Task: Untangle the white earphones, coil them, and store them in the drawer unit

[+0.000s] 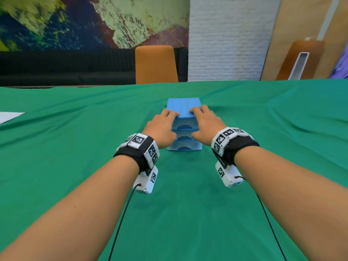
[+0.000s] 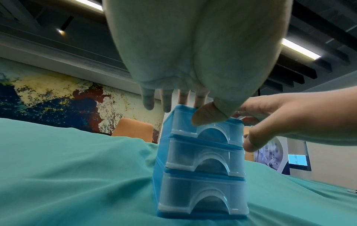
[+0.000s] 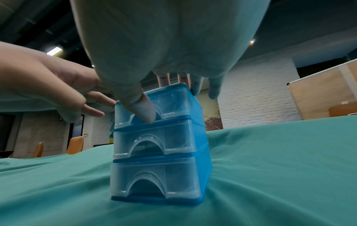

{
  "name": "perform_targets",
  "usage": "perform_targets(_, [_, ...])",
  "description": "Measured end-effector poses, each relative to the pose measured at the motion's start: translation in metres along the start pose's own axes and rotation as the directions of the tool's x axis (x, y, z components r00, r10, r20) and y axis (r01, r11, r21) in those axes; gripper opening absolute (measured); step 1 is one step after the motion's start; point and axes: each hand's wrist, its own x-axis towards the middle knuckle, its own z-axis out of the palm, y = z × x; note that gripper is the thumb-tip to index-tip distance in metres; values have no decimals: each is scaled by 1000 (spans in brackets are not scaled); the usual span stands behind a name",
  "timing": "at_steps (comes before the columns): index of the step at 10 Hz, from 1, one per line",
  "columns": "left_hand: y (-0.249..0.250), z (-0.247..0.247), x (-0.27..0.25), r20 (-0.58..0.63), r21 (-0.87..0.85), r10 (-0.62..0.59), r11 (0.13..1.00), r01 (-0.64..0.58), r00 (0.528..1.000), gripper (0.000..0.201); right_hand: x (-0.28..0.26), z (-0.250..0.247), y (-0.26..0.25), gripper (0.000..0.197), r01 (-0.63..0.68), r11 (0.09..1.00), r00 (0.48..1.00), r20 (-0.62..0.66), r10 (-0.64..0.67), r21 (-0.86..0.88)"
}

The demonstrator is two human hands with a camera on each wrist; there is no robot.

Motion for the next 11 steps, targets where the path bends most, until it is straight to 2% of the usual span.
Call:
perform_targets(4, [-12,-3,9,-111,70,125,991,-118,986,54,4,-2,14,61,55,991,998,-47,-49,122])
perform_targets(7, [-19,-10,21,-100,10,153,988,-153,983,43,6,-2,22,59,56,978,998,-18,-54,199])
perform_targets(9, [-18,-28,28,55,-1,116,993,-116,992,44,11,-15,16,57,-5,970,998,57,-9,244])
perform_targets(10, [-16,-40,27,155,-50,97,995,-91,983,47,15,-29,7,56,-46,972,991,136,15,229])
perform_targets(11, [-19,-55,29,267,-126,69,991,-36,961,51,22,-50,1,57,-82,981,961,274,31,178])
